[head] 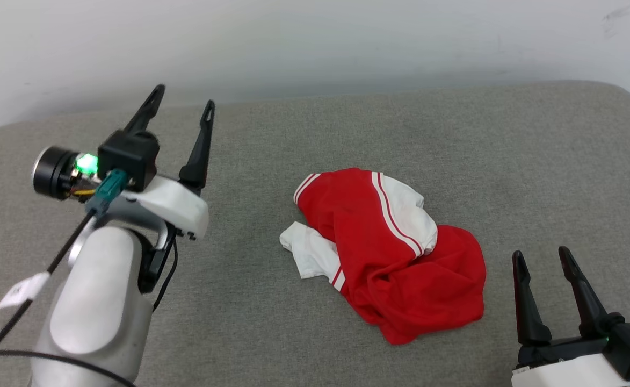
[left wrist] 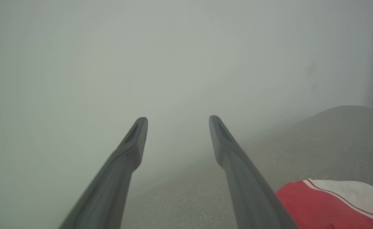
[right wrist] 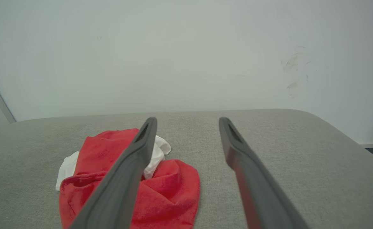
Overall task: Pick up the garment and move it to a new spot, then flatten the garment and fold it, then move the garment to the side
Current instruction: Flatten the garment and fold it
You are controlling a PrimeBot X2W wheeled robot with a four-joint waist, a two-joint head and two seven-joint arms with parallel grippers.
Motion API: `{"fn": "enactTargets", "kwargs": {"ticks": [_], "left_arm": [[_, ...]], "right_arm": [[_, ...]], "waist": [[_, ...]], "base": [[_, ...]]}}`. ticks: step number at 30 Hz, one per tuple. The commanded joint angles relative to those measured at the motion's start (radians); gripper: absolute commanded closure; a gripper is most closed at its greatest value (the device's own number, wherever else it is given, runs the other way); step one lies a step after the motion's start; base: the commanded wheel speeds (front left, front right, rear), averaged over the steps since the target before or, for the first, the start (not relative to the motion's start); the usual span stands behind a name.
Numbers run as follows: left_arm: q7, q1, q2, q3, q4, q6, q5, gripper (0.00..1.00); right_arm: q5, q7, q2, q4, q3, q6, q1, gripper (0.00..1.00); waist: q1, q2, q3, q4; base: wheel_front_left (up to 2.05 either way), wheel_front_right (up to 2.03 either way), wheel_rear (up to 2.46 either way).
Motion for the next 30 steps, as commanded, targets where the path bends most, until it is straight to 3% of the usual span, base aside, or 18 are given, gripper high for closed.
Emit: {"fn": "enactTargets", "kwargs": {"ticks": [1,7,18,26,30], "left_arm": [[0.02,-0.028,0.003,-0.014,0.006,-0.004,-0.011,0.0],[0.247,-0.188,0.083,-0.224,0.054,-0.01,-0.14,0.0],[0.693,-0.45,0.294,-0.717,0.028,-0.01,-0.567,0.0],[0.906,-0.611,0.354,-0.967,-0.019,-0.011,-0.798,0.0],[0.975,-0.671,0.366,-1.07,-0.01,-0.011,-0.857,0.0]], "right_arm": [[-0.007,-0.002,0.001,-0.003,0.003,0.0,-0.015,0.0],[-0.006,-0.002,0.001,-0.006,0.005,0.0,-0.04,0.0],[0.001,-0.002,0.001,-0.007,0.019,0.0,-0.093,0.0],[0.015,-0.002,0.001,-0.009,0.03,0.0,-0.138,0.0],[0.018,-0.002,0.001,-0.009,0.038,0.0,-0.162,0.0]], "waist": [[-0.0001,0.0,0.013,-0.007],[-0.0001,0.0,0.054,-0.024],[-0.0001,0.0,0.137,-0.06],[-0.0001,0.0,0.216,-0.098],[-0.0001,0.0,0.256,-0.117]], "base": [[0.0,0.0,0.0],[0.0,0.0,0.0],[0.0,0.0,0.0],[0.0,0.0,0.0],[0.0,0.0,0.0]]}}
